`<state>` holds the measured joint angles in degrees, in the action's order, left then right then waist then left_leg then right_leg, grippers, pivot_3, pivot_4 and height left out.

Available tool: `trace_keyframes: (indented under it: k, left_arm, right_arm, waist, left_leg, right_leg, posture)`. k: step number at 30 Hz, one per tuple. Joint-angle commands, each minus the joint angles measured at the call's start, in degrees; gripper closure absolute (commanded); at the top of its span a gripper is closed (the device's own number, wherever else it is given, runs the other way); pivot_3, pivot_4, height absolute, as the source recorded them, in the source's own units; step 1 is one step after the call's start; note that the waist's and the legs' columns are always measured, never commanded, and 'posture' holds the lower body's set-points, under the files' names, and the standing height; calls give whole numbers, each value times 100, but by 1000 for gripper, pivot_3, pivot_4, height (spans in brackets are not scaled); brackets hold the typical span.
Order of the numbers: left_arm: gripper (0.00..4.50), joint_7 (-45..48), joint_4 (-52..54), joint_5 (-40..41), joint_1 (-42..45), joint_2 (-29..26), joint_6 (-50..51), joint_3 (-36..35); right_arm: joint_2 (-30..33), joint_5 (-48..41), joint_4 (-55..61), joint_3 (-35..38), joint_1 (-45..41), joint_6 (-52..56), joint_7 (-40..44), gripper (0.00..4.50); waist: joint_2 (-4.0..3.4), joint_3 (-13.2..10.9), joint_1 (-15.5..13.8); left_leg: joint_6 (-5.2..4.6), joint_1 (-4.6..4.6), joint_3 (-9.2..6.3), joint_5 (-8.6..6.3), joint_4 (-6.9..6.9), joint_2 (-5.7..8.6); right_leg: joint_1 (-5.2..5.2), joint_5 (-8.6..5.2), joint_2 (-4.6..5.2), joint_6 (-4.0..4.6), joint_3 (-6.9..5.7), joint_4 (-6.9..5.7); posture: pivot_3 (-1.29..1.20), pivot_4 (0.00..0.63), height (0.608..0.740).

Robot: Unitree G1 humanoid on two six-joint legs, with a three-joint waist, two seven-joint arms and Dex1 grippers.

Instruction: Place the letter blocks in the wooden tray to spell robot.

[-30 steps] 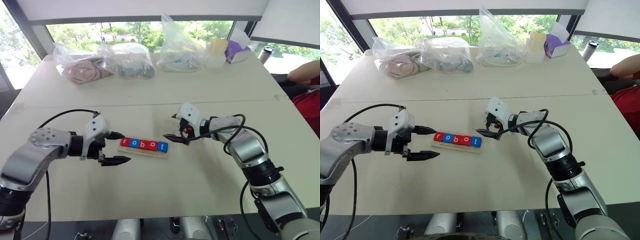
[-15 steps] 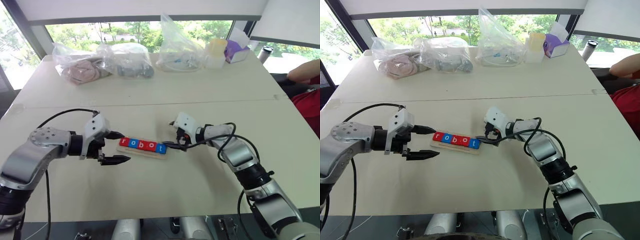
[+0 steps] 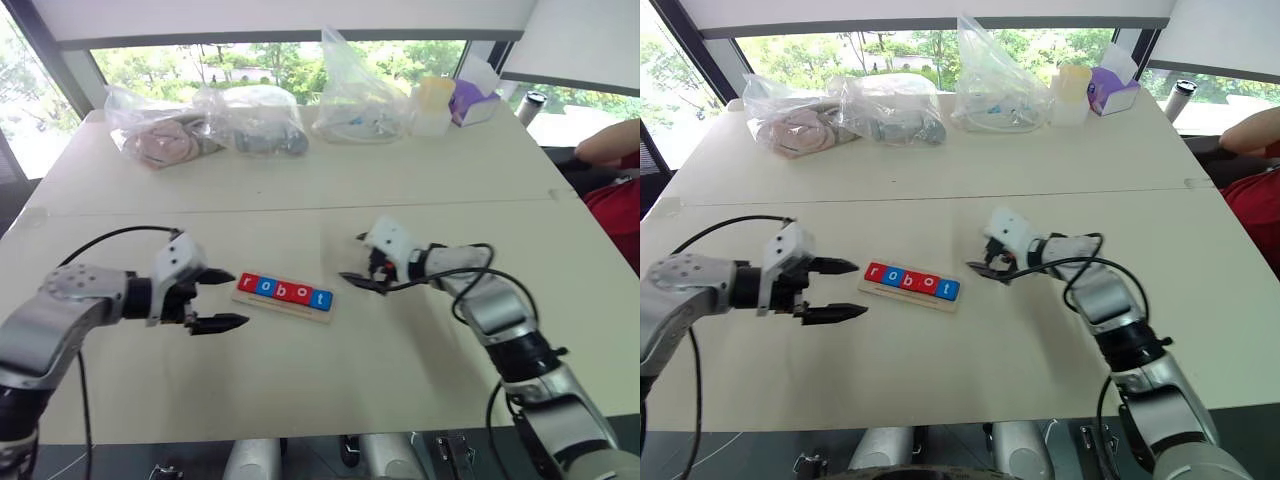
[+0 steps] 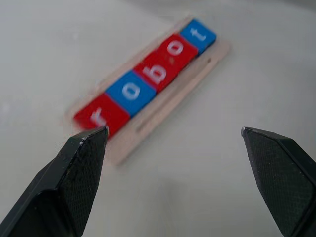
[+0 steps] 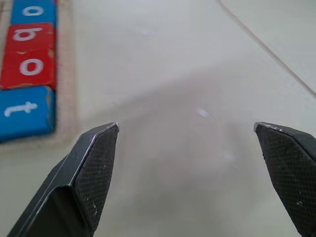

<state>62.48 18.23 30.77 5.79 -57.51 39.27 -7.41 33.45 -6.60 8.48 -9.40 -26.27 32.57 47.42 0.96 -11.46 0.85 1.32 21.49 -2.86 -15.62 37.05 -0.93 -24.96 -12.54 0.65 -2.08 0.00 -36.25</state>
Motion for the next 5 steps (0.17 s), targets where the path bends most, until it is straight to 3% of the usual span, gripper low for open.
trace_keyframes:
  k: [1,5]
  left_arm:
    - [0,-45,343,244,-587,-111,198,-876]
    - [0,-222,663,370,-1284,21,370,-1437]
  right_arm:
    - [428,-1095,1625,736,734,1064,424,41]
    - [785,-1937,2768,1301,1603,2019,453,41]
  waist:
    - [0,0,-12]
    - [0,0,-13]
  left_leg:
    - [-1,0,-1,-1,-2,-1]
    - [-1,-1,-7,-2,0,-4]
  right_leg:
    - [0,-2,0,-3,-1,0]
    - [2,-8,3,-3,-2,1]
  posture:
    - [0,150,740]
    - [0,150,740]
